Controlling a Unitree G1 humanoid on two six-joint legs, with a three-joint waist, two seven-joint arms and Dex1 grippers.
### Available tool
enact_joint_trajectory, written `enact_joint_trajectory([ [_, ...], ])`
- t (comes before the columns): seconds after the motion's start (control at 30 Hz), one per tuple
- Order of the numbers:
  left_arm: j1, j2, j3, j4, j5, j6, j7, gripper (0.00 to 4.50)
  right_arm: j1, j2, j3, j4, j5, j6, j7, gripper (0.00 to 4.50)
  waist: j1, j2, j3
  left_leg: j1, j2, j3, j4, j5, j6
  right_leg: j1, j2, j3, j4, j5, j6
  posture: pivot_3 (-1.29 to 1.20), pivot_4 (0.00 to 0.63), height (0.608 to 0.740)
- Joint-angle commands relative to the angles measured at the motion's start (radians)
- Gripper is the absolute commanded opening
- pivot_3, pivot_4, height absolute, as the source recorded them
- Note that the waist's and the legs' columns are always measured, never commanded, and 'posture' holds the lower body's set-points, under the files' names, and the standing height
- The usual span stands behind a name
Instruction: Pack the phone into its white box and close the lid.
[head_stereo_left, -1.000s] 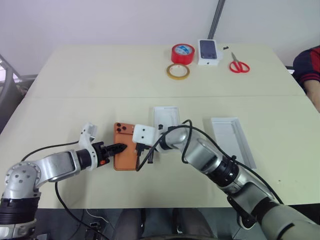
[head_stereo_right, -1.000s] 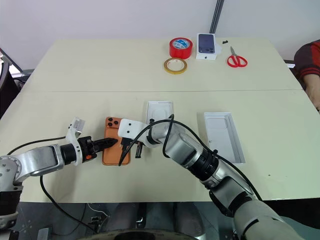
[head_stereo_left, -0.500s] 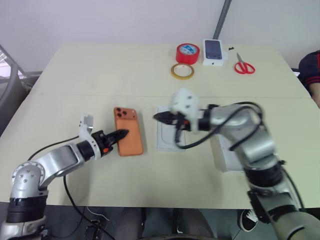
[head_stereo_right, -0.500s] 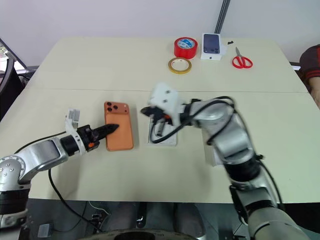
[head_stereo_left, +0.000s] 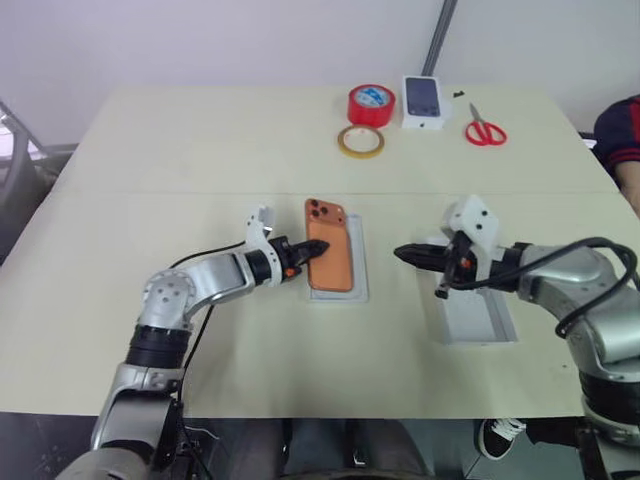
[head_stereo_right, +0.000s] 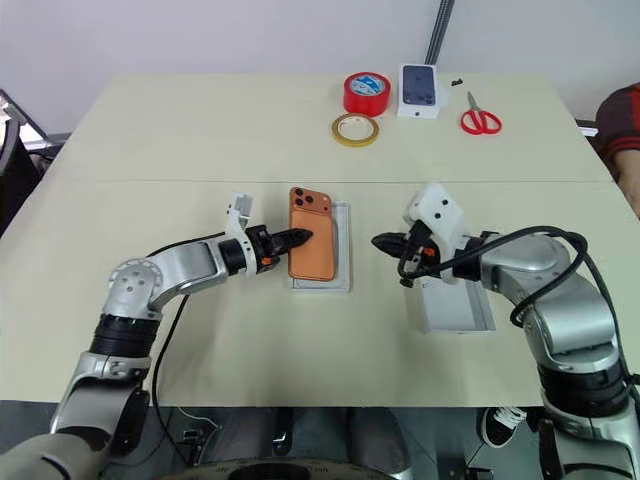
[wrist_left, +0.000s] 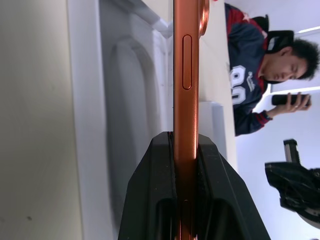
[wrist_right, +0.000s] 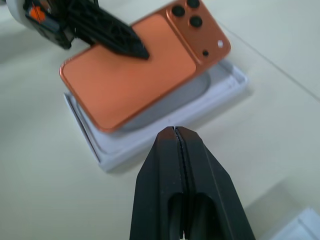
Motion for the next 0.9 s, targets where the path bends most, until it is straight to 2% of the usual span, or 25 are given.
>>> enact_joint_trajectory([
  [0.03, -0.058, -0.033, 0.024, 0.017, 0.043, 0.030, -0.059, 0.05, 0.031, -0.030, -0.037, -0.049, 0.015, -0.026, -0.026, 0.00, 0.000, 0.000, 0.000, 0.000, 0.000, 0.000, 0.000, 0.000, 0.000, 0.000, 0.000, 0.000, 0.000, 0.000, 0.000, 0.00, 0.150, 0.740],
  [0.4, -0.076, -0.106, 0.072, 0.039, 0.155, 0.105, -0.101, 0.05, 0.050, -0.049, -0.021, -0.030, 0.038, -0.053, -0.072, 0.00, -0.002, 0.000, 0.000, 0.000, 0.000, 0.000, 0.001, 0.001, -0.001, 0.000, 0.001, 0.000, 0.000, 0.001, 0.001, 0.00, 0.150, 0.740],
  [0.53, -0.068, -0.118, 0.102, 0.024, 0.168, 0.126, -0.096, 1.80, 0.044, -0.055, 0.000, -0.016, 0.029, -0.070, -0.079, 0.00, -0.002, 0.000, 0.000, 0.000, 0.000, 0.000, 0.001, 0.001, -0.001, 0.000, 0.001, 0.000, 0.000, 0.001, 0.001, 0.00, 0.150, 0.740],
  [0.7, -0.059, -0.109, 0.159, -0.012, 0.132, 0.159, -0.068, 4.43, 0.039, -0.059, 0.014, -0.009, 0.029, -0.082, -0.085, 0.00, -0.005, 0.000, 0.000, 0.001, 0.000, 0.000, 0.001, 0.001, -0.001, 0.001, 0.001, 0.000, 0.000, 0.001, 0.001, 0.00, 0.150, 0.740],
  [0.8, -0.052, -0.073, 0.200, -0.047, 0.076, 0.186, -0.041, 4.48, 0.035, -0.062, 0.026, -0.006, 0.025, -0.088, -0.089, 0.00, -0.006, 0.000, 0.000, 0.001, 0.001, 0.000, 0.001, 0.001, -0.002, 0.001, 0.001, 0.000, 0.001, 0.001, 0.001, 0.00, 0.150, 0.740],
  [0.9, -0.036, 0.010, 0.219, -0.097, 0.055, 0.231, -0.040, 4.48, 0.018, -0.067, 0.048, 0.007, 0.007, -0.094, -0.100, 0.00, -0.006, 0.000, 0.000, 0.001, 0.001, 0.000, 0.000, 0.001, -0.002, 0.000, 0.001, 0.000, 0.001, 0.001, 0.001, 0.00, 0.150, 0.740],
])
